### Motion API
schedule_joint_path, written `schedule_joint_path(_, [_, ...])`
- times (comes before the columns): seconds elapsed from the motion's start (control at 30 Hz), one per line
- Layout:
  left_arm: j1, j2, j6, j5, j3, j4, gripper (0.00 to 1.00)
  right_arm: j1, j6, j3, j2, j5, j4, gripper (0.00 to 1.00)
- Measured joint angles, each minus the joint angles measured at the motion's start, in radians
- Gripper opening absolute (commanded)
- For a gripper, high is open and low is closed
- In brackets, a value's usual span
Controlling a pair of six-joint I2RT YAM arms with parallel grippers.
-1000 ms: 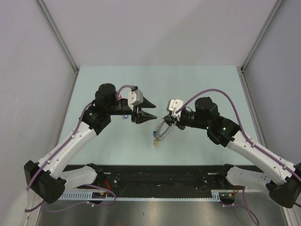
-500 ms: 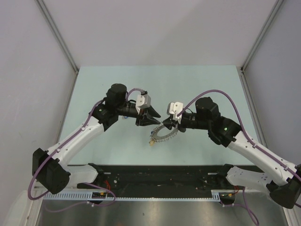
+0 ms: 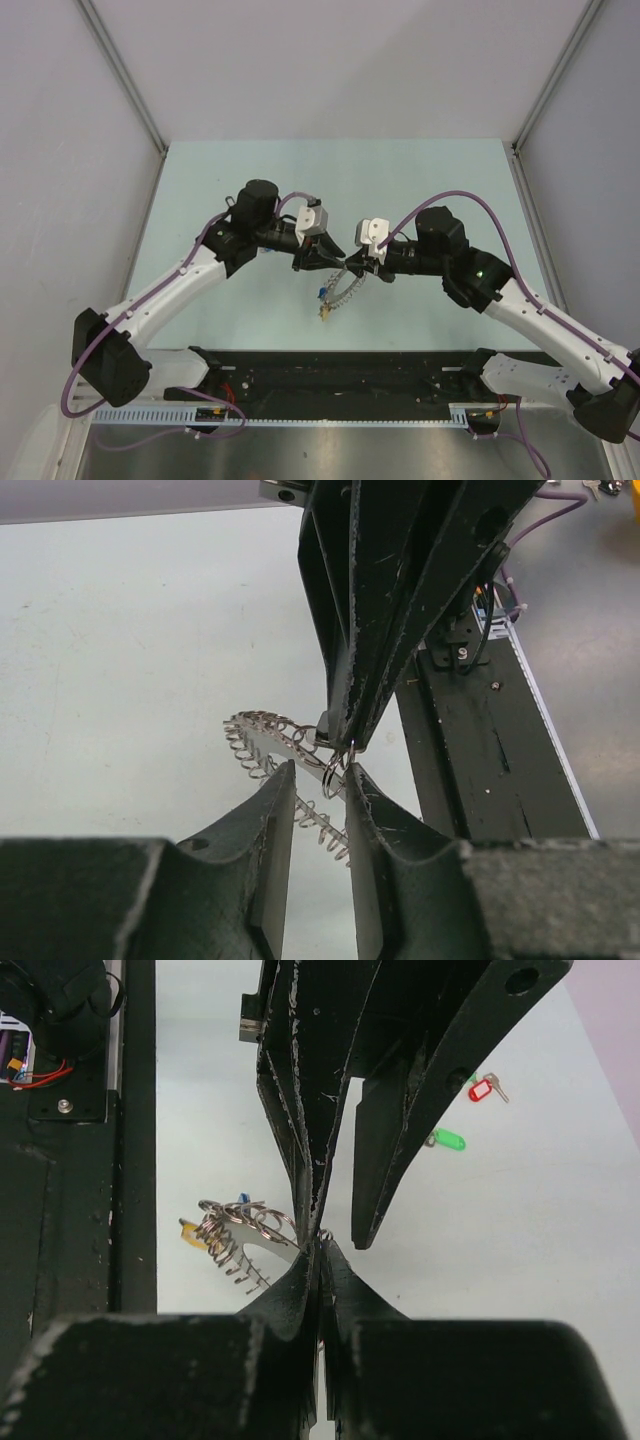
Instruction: Put the keys on the keyring
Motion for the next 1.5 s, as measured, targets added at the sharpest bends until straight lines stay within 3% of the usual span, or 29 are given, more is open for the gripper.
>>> schedule_joint_path(0.23, [-0.013,0.006,0.016,0.001,0.009,-0.015,0.15,0.000,0.000,0.000,-0.005,0.002,0.000,0.00])
schedule_joint_path(0.37, [-0.016,0.006,0.022,0.000,0.010,-0.022,0.21,0.000,0.000,0.000,-0.009,0.008,-0.001,0.00])
schedule_joint_path(0.63, [-0.016,0.006,0.029,0.000,0.012,-0.024,0.20,0.000,0.000,0.002,-0.026,0.009,-0.001,0.00])
schedule_joint_path(0.73, [-0.016,0.006,0.029,0.000,0.012,-0.024,0.14,0.000,0.001,0.002,-0.031,0.009,-0.001,0.00])
schedule_joint_path(0.8, [-0.016,0.006,0.028,0.000,0.012,-0.023,0.01,0.000,0.001,0.002,-0.031,0.009,-0.001,0.00])
schedule_joint_path(0.97, [-0.016,0.006,0.024,0.001,0.012,-0.018,0.00,0.000,0.001,0.002,-0.032,0.012,-0.004,0.00])
schedule_joint_path(1.5, [-0.016,0.006,-0.317,-0.076,-0.021,0.220,0.00,0.017,0.019,0.015,-0.101,0.172,-0.076,0.00])
